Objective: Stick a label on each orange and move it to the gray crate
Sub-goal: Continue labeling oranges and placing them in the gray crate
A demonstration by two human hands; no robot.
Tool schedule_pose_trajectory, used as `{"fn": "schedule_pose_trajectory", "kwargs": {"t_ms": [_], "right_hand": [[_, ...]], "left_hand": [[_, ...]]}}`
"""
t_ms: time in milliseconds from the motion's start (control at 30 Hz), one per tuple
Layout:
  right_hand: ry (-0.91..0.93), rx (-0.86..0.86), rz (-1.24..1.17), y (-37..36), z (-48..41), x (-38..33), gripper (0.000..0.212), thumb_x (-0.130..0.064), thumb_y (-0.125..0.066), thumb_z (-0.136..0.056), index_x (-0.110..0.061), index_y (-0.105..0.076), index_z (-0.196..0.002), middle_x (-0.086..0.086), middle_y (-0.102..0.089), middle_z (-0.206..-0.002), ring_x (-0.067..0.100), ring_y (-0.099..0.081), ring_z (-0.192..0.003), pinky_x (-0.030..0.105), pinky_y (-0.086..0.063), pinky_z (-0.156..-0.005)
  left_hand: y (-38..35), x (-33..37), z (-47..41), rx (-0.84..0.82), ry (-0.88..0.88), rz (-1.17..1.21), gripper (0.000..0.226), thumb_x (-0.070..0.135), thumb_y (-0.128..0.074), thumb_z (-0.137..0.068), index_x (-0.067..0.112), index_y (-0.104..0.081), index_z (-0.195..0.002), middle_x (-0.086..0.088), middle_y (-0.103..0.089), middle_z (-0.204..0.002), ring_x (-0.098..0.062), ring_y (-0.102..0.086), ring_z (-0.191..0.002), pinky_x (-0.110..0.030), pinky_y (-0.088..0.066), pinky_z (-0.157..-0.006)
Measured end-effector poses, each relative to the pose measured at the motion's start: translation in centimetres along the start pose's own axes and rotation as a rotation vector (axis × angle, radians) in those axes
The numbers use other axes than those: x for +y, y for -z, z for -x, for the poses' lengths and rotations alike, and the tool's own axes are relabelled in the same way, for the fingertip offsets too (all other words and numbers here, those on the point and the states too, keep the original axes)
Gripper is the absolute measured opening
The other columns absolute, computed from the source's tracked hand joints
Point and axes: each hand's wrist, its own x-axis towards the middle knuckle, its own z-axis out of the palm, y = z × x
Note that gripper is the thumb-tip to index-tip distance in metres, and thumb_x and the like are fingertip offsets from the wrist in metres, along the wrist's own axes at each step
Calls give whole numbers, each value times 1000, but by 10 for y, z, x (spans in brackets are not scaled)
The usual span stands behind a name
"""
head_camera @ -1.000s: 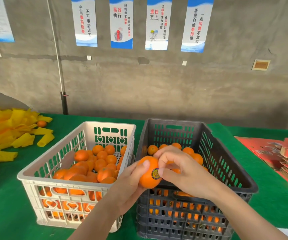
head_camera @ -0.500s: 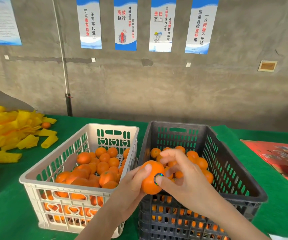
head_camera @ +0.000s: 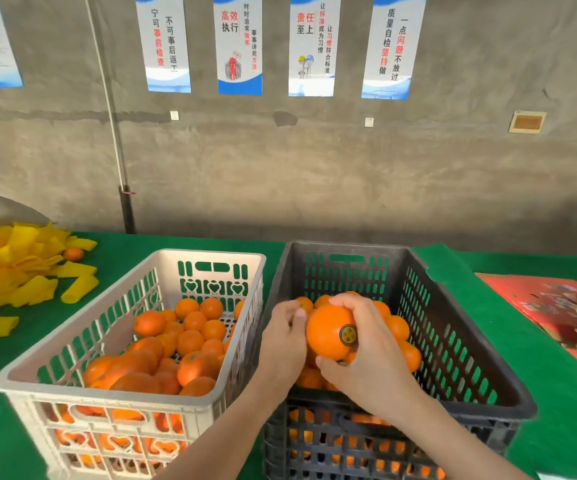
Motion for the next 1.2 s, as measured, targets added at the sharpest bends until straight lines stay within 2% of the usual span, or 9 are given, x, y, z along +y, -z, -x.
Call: {"fn": "schedule_pose_trajectory", "kwargs": {"t_ms": [133,233,367,567,667,800,933,1033,1200], "right_hand": [[-285,-194,239,33,-55,62,70,-21,-78,-67,-30,-36,-122,-5,-44,-116,13,-49,-101,24,-43,-73],[-504,-653,560,53,-77,106,77,-16,-79,-66,-16,-37,-131,8,-51,-121,23,-54,-101,33,-49,-74],[-611,-1204,811,46,-65,141,78,-8,-78,-73,-7,-37,-139,11,-53,-128,21,-61,-92,24,-49,-61],[-603,-1396,888,31,-42,161,68,-3,-65,-81,-12,-35,-142,9,-44,-136,31,-46,-122,38,-44,-89],[-605,-1394,920,28,-37,160,69,-4,-64,-83,-13,-29,-143,4,-48,-125,25,-44,-113,37,-39,-85],[-585,-1363,1006,25,-35,155,64,-8,-63,-86,-12,-30,-141,9,-41,-141,22,-44,-107,38,-43,-91],[-358,-1007,971,34,-53,124,42,-23,-67,-86,-5,-54,-122,13,-60,-122,27,-59,-108,36,-49,-87],[-165,-534,467,30,-57,83,8,-17,-64,-89,-15,-65,-97,3,-67,-102,16,-62,-93,31,-51,-83],[-198,-214,-298,-1,-31,5,23,2,-61,-88,-16,-72,-97,1,-73,-86,12,-69,-83,23,-55,-75]], "left_hand": [[-17,-19,-6,-210,-33,-411,44,10,-34,-100,21,-32,-143,0,-44,-139,-18,-45,-122,-31,-39,-99],[-16,-22,-6,-239,-59,-460,56,1,-32,-98,22,-22,-148,-1,-37,-147,-23,-43,-127,-38,-41,-100],[-16,-19,-6,-240,-56,-508,61,-5,-34,-95,22,-21,-148,0,-41,-145,-24,-51,-118,-22,-41,-71],[-16,-21,-7,-250,-96,-517,58,-6,-36,-94,20,-27,-145,2,-47,-138,-16,-54,-97,-13,-35,-50],[-16,-25,-7,-226,-116,-455,54,-5,-38,-92,20,-36,-140,5,-55,-123,-13,-53,-94,-11,-37,-60],[-13,-27,-4,-144,-133,-360,39,2,-47,-93,19,-50,-128,13,-60,-91,-8,-57,-93,-14,-44,-76],[-9,-20,-2,-95,-90,-196,25,7,-54,-93,20,-59,-114,11,-68,-86,-3,-59,-92,-18,-49,-86],[-2,-11,1,-92,-52,24,21,1,-59,-90,14,-63,-106,-1,-74,-90,-1,-64,-88,-20,-52,-86],[23,-4,2,-148,210,656,25,0,-59,-90,13,-62,-111,-6,-64,-79,-11,-54,-68,-22,-44,-62]]}}
